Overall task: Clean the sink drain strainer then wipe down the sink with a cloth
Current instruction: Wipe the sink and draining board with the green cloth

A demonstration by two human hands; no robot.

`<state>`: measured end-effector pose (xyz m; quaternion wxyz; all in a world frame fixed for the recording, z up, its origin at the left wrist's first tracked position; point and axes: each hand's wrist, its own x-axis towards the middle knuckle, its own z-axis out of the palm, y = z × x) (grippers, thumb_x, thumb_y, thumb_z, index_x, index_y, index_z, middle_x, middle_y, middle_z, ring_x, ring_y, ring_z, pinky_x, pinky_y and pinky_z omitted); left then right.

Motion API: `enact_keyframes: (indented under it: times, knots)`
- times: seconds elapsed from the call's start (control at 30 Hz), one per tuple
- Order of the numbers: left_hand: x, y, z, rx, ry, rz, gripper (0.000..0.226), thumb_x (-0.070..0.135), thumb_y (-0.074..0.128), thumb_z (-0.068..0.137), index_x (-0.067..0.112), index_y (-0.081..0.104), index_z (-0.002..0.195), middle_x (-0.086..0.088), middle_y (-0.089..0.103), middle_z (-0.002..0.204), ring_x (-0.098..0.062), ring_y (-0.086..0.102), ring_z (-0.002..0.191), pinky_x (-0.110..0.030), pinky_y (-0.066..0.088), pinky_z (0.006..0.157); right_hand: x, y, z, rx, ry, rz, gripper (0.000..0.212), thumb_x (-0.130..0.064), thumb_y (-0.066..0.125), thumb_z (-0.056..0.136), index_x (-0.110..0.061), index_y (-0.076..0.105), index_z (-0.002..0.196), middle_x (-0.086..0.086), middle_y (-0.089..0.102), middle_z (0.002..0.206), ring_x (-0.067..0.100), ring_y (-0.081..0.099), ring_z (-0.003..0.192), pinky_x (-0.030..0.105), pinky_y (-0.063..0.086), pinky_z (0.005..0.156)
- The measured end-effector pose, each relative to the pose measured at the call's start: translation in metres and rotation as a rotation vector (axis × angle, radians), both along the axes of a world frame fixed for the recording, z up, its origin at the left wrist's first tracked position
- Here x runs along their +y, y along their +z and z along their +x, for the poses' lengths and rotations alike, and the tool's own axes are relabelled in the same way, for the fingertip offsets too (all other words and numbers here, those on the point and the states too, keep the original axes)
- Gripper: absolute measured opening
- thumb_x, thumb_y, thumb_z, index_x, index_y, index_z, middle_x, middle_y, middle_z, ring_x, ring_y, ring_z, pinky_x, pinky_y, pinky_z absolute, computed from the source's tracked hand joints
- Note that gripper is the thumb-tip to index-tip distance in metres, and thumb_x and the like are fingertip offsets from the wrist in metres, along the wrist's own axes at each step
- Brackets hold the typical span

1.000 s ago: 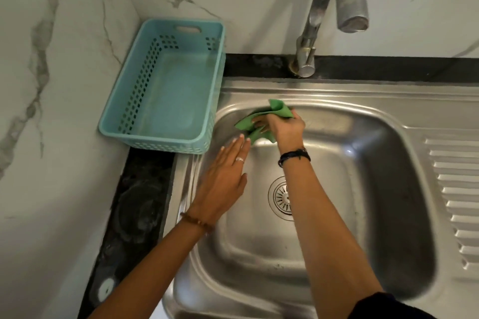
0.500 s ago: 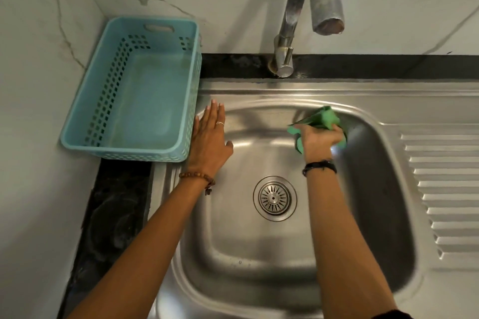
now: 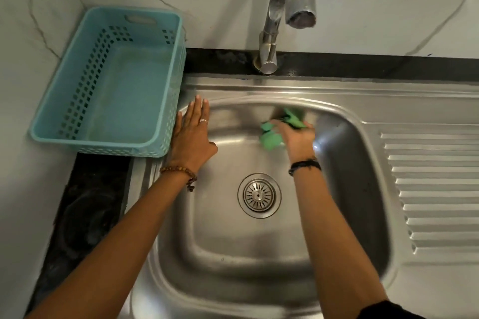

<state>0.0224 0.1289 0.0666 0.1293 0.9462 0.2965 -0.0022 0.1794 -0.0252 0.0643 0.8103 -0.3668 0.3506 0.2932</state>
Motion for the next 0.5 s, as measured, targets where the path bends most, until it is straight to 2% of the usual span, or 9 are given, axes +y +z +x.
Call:
enact_keyframes:
  times: [0.07,0.13,0.17,0.23,0.27,0.3,0.37,0.43,0.5]
  knots:
    - [0.000,0.000,0.000,0.017,-0.005,-0.014,0.095,0.016,0.058,0.079,0.013,-0.007,0.147,-0.008,-0.011,0.158,-0.021,-0.010,0.145,-0.037,-0.008,0.115,-0.029,0.000,0.015,-0.140,-0.011,-0.003,0.025,-0.013,0.031,0.097,0.000,0.051,0.087,0.023,0.050,0.117,0.036,0.049,0.119,0.043,0.044,0.102]
    - [0.000,0.001,0.000,0.033,-0.009,-0.022,0.096,0.018,0.060,0.079,0.012,-0.008,0.147,-0.009,-0.012,0.157,-0.022,-0.010,0.145,-0.039,-0.007,0.117,-0.068,0.012,0.027,-0.131,-0.051,0.058,0.024,-0.006,0.030,0.084,-0.003,0.052,0.092,0.024,0.052,0.115,0.037,0.047,0.116,0.045,0.024,0.116]
    - [0.000,0.002,0.000,0.035,-0.008,-0.029,0.096,0.019,0.060,0.079,0.012,-0.007,0.147,-0.010,-0.012,0.157,-0.022,-0.011,0.145,-0.040,-0.006,0.117,-0.084,0.020,0.021,-0.136,0.035,0.105,0.033,-0.003,0.036,0.071,0.000,0.055,0.098,0.025,0.056,0.110,0.040,0.052,0.107,0.049,0.025,0.115]
    - [-0.001,0.003,0.001,0.033,-0.002,-0.051,0.094,0.020,0.060,0.080,0.011,-0.006,0.147,-0.011,-0.011,0.157,-0.022,-0.010,0.145,-0.042,-0.005,0.117,-0.105,0.026,-0.001,-0.221,0.258,0.128,0.056,0.000,0.039,0.052,0.020,0.056,0.102,0.032,0.063,0.108,0.047,0.060,0.100,0.058,0.041,0.100]
    - [-0.003,0.005,0.002,0.030,0.002,-0.066,0.093,0.021,0.059,0.081,0.011,-0.005,0.147,-0.011,-0.010,0.157,-0.023,-0.009,0.145,-0.044,-0.005,0.118,-0.111,0.031,-0.013,-0.218,0.346,0.106,0.070,0.001,0.038,0.050,0.024,0.049,0.115,0.035,0.065,0.106,0.046,0.064,0.099,0.058,0.049,0.088]
    - [-0.006,0.006,0.003,0.032,0.004,-0.084,0.091,0.023,0.059,0.083,0.011,-0.004,0.147,-0.011,-0.010,0.157,-0.023,-0.009,0.145,-0.046,-0.004,0.118,-0.115,0.036,-0.022,-0.217,0.415,0.067,0.060,0.002,0.037,0.051,0.016,0.063,0.103,0.032,0.069,0.096,0.043,0.069,0.090,0.053,0.055,0.075]
    - [-0.018,0.007,0.004,0.030,-0.011,-0.149,0.089,0.032,0.058,0.085,0.014,-0.003,0.147,-0.009,-0.012,0.157,-0.024,-0.011,0.145,-0.053,-0.004,0.116,-0.120,0.039,-0.029,-0.281,0.431,-0.113,0.038,0.009,0.029,0.061,0.002,0.058,0.084,0.015,0.073,0.073,0.032,0.071,0.067,0.037,0.059,0.051]
    - [-0.041,0.001,0.000,-0.002,-0.062,-0.226,0.090,0.045,0.056,0.085,0.022,-0.006,0.147,-0.005,-0.021,0.155,-0.021,-0.021,0.141,-0.051,-0.013,0.112,-0.116,0.051,-0.024,-0.630,0.534,-0.390,0.040,0.014,0.025,0.078,0.002,0.053,0.103,0.012,0.067,0.084,0.028,0.065,0.075,0.030,0.057,0.056]
    - [-0.075,-0.009,-0.012,-0.031,-0.114,-0.368,0.092,0.056,0.053,0.082,0.032,-0.009,0.145,0.002,-0.032,0.148,-0.013,-0.035,0.131,-0.044,-0.023,0.105,-0.108,0.064,-0.009,-1.226,0.846,-0.722,0.054,0.006,0.029,0.084,0.006,0.035,0.138,0.024,0.052,0.127,0.031,0.054,0.107,0.039,0.048,0.089]
